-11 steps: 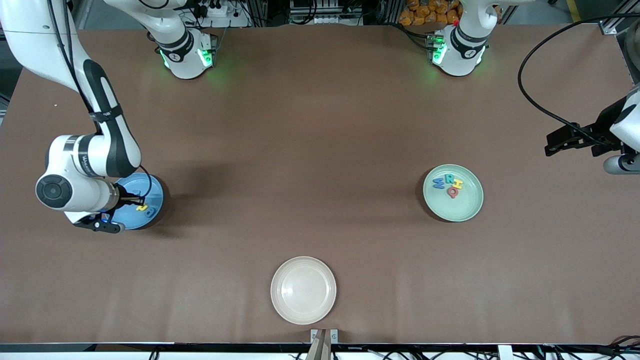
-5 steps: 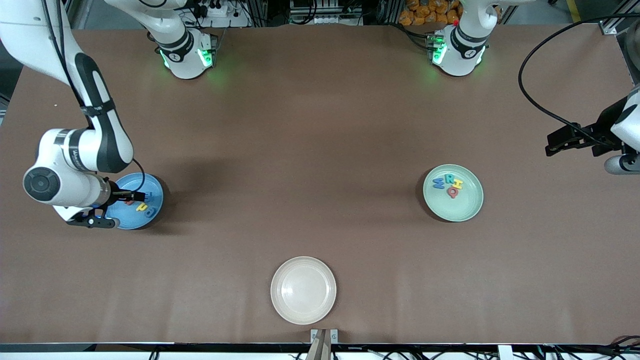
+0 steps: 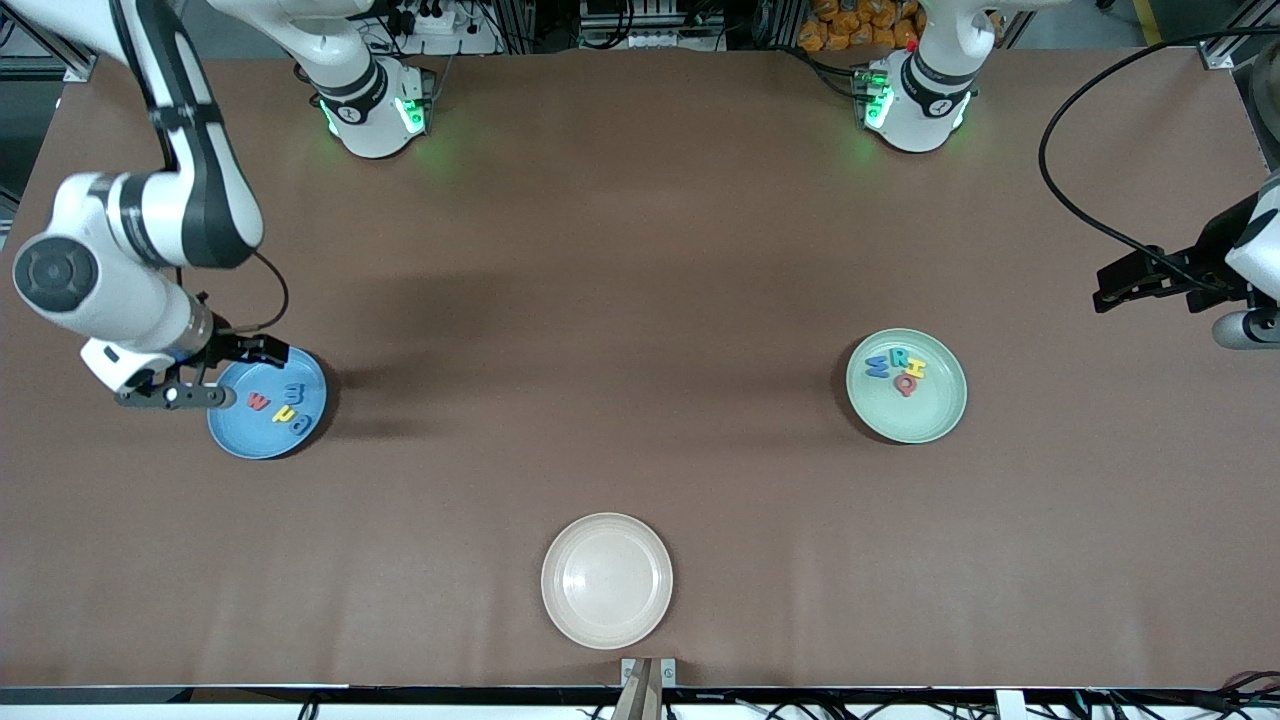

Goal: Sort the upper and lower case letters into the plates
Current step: 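Release the m onto the blue plate and lift the right gripper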

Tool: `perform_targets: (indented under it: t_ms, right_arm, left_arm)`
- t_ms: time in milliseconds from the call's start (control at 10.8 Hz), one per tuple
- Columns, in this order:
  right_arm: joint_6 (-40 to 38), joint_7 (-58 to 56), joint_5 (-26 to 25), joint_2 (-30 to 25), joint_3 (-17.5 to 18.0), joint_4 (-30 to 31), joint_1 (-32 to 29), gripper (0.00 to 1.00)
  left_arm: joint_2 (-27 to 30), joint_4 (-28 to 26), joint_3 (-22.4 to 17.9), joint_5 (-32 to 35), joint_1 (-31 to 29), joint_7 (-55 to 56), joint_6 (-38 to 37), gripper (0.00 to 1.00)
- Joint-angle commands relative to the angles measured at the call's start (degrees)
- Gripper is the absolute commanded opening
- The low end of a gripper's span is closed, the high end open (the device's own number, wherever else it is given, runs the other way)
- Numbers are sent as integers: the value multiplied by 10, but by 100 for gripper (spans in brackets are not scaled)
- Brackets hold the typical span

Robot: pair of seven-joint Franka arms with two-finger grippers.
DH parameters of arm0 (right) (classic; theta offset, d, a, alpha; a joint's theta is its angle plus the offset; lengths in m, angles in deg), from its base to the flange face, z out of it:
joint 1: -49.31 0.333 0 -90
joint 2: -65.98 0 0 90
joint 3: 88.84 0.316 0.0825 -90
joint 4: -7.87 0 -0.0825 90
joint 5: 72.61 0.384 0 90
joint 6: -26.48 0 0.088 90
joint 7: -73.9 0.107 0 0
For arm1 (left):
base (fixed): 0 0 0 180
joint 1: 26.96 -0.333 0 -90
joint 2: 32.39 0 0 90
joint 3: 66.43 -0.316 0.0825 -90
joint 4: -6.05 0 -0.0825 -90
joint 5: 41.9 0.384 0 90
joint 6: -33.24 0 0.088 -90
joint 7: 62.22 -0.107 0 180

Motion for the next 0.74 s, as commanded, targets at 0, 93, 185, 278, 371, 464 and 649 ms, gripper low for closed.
perform_targets:
  t_ms: [0,93,185,278,371,464,649]
  right_arm:
    - [2,-13,0,-49,56,3,-49,100]
    - [-9,-14,-1,-49,56,-26,-48,100]
    - [-36,-14,0,-49,57,-60,-45,100]
    - [-84,-12,5,-47,59,-98,-42,100]
    - [-129,-13,24,-46,59,-142,-40,100]
    - [-174,-14,38,-44,60,-182,-40,100]
    - [-235,-15,44,-44,63,-249,-32,100]
  left_arm:
    - [-1,9,-2,3,-1,7,-12,100]
    - [-1,10,-2,3,-1,7,-12,100]
    - [-1,10,-1,3,-1,7,-12,100]
    - [-1,10,1,3,-1,7,-12,100]
    - [-1,10,0,3,1,7,-12,100]
    - [-1,9,0,7,1,0,-13,100]
    - [16,-4,2,3,-1,7,-31,100]
